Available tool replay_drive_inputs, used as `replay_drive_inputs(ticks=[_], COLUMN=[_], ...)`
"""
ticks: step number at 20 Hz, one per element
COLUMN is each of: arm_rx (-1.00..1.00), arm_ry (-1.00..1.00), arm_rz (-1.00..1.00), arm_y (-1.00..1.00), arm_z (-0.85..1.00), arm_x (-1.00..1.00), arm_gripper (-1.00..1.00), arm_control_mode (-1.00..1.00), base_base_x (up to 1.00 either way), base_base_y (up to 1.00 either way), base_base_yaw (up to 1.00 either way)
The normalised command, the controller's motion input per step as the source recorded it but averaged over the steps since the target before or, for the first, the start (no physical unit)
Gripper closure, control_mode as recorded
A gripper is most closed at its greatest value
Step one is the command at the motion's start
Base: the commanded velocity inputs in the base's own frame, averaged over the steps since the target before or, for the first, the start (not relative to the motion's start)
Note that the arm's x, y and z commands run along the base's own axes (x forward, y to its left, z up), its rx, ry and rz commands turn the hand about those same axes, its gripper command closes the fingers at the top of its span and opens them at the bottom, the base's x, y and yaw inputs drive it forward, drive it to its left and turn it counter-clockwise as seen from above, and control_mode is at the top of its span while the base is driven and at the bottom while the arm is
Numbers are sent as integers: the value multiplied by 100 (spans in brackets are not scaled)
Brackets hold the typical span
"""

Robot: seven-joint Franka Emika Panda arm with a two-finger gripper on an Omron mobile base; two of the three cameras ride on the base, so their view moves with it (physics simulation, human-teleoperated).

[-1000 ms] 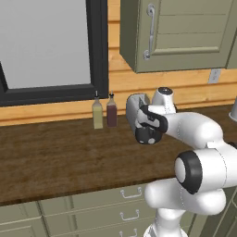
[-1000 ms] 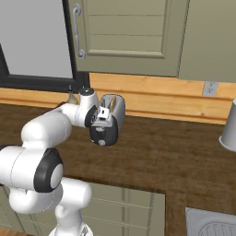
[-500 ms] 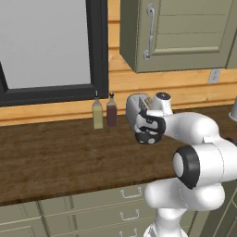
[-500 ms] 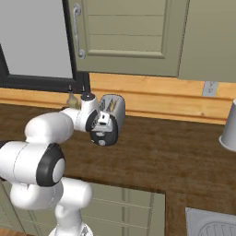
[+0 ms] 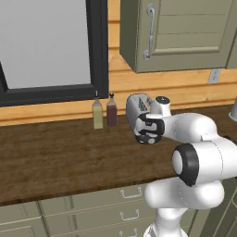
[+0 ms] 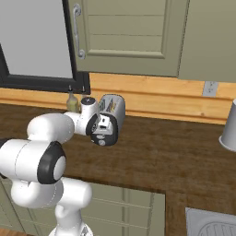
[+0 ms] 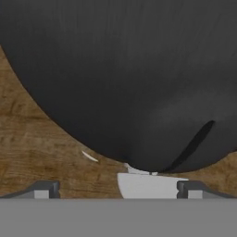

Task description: Start the toaster. Once the lever pops up, take the bread to the plate on the dining counter.

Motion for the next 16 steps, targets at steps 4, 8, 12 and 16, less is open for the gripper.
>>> replay_drive_inputs(ticks=[4, 8, 12, 16], arm_rx=[0, 0, 0, 0], arm_ry=[0, 0, 0, -1], arm_rz=[0, -12, -8, -4], arm_y=[0, 0, 0, -11], arm_z=[0, 15, 53, 75], arm_x=[0, 0, 0, -12], arm_gripper=[-100, -100, -100, -100], arm_control_mode=[-100, -100, -100, -100], base_base_x=[0, 0, 0, 0], base_base_y=[0, 0, 0, 0], base_base_yaw=[0, 0, 0, 0])
